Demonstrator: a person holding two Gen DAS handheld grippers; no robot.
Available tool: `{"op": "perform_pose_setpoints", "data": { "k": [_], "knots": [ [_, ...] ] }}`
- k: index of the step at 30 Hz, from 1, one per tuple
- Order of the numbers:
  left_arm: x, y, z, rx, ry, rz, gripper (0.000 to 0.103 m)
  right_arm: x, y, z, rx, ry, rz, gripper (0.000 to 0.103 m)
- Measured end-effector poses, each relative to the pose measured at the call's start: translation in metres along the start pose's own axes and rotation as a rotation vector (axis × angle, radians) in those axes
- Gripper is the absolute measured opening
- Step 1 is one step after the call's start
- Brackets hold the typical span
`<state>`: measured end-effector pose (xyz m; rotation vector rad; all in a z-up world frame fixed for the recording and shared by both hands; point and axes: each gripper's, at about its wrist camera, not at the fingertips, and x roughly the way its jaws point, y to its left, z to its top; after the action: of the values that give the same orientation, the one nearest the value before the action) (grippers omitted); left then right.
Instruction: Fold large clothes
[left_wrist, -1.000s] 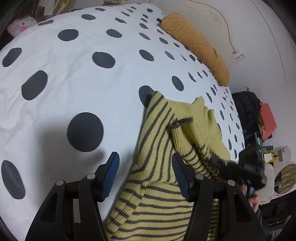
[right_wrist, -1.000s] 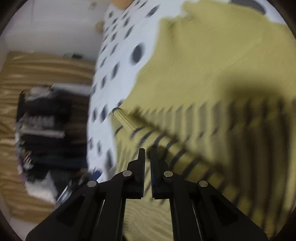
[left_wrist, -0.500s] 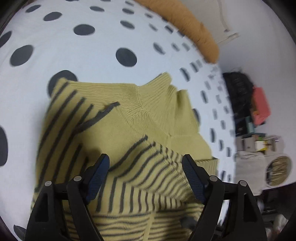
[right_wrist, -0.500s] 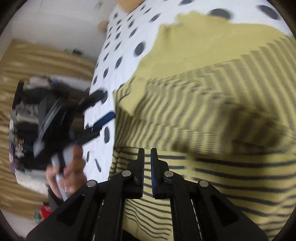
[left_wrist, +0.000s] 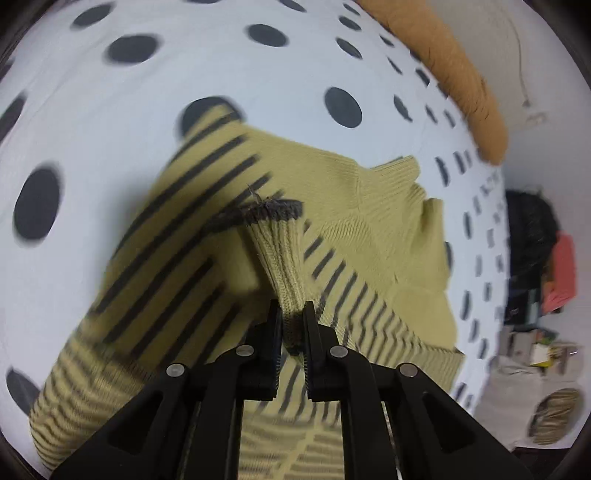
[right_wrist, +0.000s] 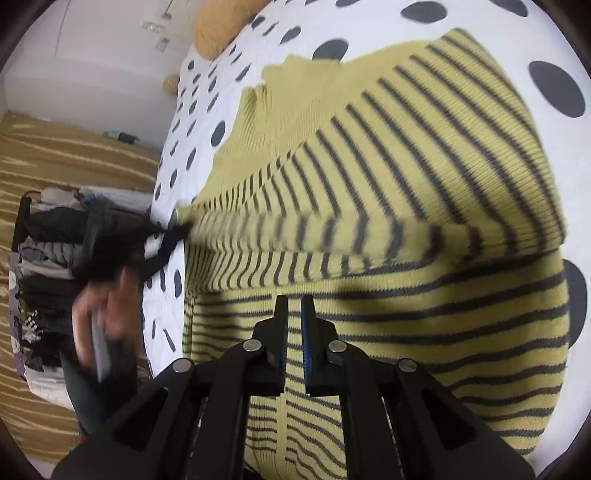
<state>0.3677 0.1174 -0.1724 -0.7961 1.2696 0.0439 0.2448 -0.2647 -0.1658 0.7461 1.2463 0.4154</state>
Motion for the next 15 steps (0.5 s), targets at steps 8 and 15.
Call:
{"op": "perform_pose_setpoints", "data": {
  "k": [8,15],
  "knots": [
    [-0.008,0.117,-0.056,-0.119,0.089,-0.104,0.021,-0.002,0.002,0.009,-0.015,-0.037,-0.078,0.007],
    [-0.052,0.066,-0.019,0.136,-0.066,-0.155,0.079,-0.022,-0.009,0.024,-0.023,-0.086,-0.167,0.009]
  ]
}}
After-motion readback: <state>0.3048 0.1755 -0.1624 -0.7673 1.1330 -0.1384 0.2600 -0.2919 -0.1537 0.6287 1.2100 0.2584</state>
